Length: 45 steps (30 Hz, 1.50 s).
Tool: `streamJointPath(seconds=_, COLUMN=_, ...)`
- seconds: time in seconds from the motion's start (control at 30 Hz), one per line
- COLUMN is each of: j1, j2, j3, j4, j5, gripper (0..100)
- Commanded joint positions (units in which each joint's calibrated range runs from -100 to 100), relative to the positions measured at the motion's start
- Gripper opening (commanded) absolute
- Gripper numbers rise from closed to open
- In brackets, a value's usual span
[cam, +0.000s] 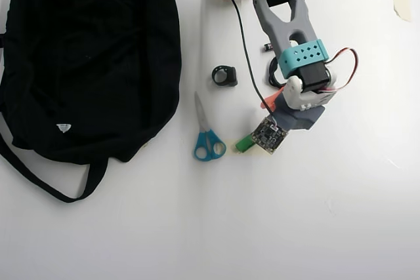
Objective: Put the green marker into the black bag
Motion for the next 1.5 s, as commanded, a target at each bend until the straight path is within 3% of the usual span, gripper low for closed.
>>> streamJointPath(seconds=0.0, j1=1.3, j2=-0.8, j3=-2.9, j4=-0.4, j5=-0.3, gripper=32)
streamJointPath(seconds=0.33, j1=2.0, j2=1.3, j3=-3.3, j4=-0.1, j5=-2.9, gripper=32)
streamJointPath(seconds=0.7, j1=3.3, j2=6.1, j3=-11.0, j4=0.2, j5=-2.9, gripper=32)
streamJointPath(seconds=1.47, j1=3.2, j2=12.8, j3=-10.6, j4=3.3, j5=-2.9, gripper=27)
